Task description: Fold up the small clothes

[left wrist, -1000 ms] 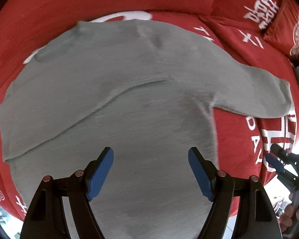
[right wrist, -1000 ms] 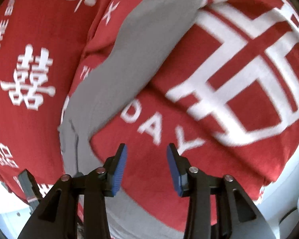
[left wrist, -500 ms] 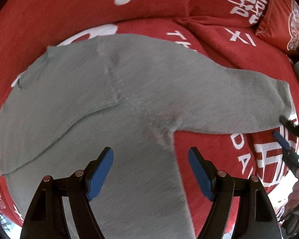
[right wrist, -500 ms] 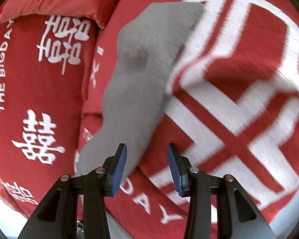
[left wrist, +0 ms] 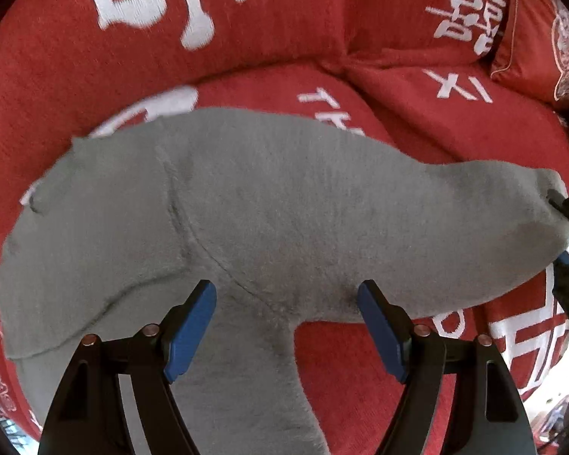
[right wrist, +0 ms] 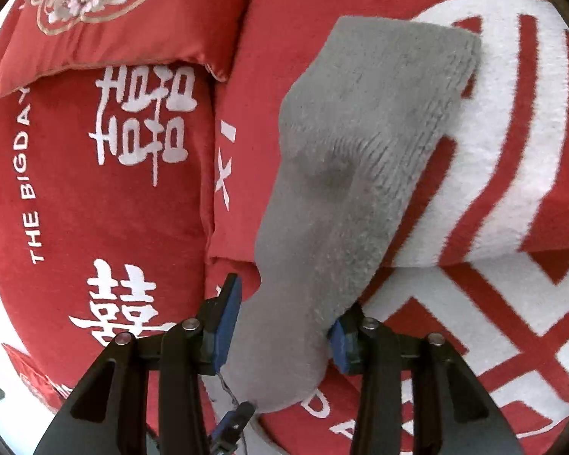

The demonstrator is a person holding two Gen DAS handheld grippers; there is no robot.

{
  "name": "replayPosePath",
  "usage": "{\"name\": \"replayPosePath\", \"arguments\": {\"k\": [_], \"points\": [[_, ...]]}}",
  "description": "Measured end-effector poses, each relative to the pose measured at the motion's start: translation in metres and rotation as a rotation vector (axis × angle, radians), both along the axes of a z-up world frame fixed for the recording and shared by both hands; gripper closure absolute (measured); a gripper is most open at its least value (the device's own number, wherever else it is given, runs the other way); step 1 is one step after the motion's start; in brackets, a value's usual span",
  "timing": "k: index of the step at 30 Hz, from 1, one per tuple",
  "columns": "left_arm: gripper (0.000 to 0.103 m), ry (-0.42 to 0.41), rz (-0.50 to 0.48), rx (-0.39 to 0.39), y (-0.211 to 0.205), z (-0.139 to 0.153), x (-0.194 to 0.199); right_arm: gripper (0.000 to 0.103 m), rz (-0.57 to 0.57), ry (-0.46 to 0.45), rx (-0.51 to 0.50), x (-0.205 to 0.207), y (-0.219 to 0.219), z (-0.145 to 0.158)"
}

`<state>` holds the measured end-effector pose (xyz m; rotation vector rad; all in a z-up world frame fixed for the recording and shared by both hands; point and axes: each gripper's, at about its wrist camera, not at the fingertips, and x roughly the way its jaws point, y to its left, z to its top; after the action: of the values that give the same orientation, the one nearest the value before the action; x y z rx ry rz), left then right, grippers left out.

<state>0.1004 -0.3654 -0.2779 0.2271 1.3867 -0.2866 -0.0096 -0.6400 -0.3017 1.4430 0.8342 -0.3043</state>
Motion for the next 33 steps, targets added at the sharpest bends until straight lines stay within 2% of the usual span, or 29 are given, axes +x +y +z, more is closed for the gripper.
{"name": "replayPosePath", "arguments": {"k": [1, 2, 9, 15, 19, 26, 29, 33], "points": [[0.025, 0.017, 0.012, -0.011, 0.001, -0.003, 0.001, 0.082, 0.009, 0.002, 0.012, 0.002, 0.001, -0.001], [0.025, 0.024, 0.027, -0.024, 0.004, -0.004, 0.002, 0.095, 0.019, 0.002, 0.024, 0.004, 0.002, -0.002], [0.025, 0.022, 0.032, -0.058, 0.027, 0.008, 0.007, 0.096, 0.052, -0.164, 0.136, 0.023, 0.016, 0.012], [0.025, -0.024, 0.074, -0.057, 0.075, 0.029, 0.009, 0.096, 0.166, -0.269, 0.15, 0.064, 0.055, 0.043], [0.025, -0.061, 0.118, -0.04, 0.123, 0.04, 0.01, 0.096, 0.287, -0.282, 0.085, 0.098, 0.095, 0.067], [0.025, -0.066, 0.239, -0.025, 0.211, 0.044, 0.009, 0.096, 0.56, -0.305, -0.041, 0.157, 0.201, 0.103], [0.025, -0.07, 0.293, -0.019, 0.248, 0.043, 0.007, 0.096, 0.666, -0.3, -0.089, 0.172, 0.248, 0.105], [0.025, -0.072, 0.362, -0.004, 0.3, 0.039, 0.002, 0.096, 0.866, -0.261, -0.192, 0.191, 0.332, 0.101]]}}
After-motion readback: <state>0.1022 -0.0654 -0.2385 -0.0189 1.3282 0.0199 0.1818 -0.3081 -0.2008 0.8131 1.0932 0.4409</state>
